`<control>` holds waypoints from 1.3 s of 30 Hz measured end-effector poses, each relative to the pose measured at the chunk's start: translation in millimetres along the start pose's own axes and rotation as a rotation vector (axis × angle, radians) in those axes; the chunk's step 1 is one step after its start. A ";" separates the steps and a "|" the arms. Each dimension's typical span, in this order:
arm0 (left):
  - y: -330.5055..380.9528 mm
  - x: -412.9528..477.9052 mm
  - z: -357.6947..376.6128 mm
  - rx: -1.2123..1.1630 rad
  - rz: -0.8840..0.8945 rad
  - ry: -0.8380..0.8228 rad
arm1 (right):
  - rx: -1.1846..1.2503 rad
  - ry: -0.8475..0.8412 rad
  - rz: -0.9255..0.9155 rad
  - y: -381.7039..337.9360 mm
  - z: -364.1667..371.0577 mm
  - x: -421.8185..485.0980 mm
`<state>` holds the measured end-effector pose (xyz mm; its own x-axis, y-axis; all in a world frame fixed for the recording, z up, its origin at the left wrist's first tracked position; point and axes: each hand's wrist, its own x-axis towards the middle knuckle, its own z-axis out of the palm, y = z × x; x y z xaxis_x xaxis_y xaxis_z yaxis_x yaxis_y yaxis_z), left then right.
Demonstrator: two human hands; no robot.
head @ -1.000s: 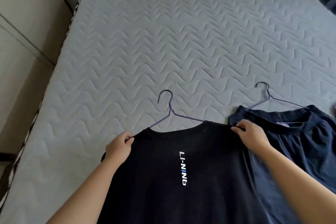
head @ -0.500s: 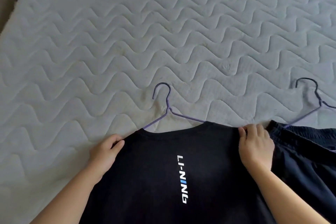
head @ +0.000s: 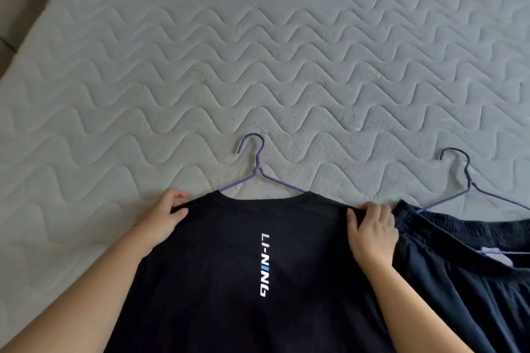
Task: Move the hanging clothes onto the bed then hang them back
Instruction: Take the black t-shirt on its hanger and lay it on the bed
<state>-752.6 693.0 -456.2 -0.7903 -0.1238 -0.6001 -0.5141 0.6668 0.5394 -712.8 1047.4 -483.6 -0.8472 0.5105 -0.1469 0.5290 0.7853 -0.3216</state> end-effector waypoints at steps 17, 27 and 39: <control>-62.9 -372.6 149.8 -0.346 -0.337 -0.085 | 0.679 -0.548 0.808 134.4 -131.7 -356.7; -130.2 -482.8 108.8 -0.177 -0.434 -0.101 | 0.274 -0.833 0.580 259.7 -161.7 -414.9; -208.9 -597.1 99.3 -0.131 -0.499 -0.227 | 0.261 -0.735 0.348 226.1 -231.1 -471.0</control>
<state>-140.3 700.6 -269.2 -0.3561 -0.2301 -0.9057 -0.8558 0.4694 0.2173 -182.8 1065.5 -270.9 -0.5026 0.2804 -0.8178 0.8134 0.4737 -0.3375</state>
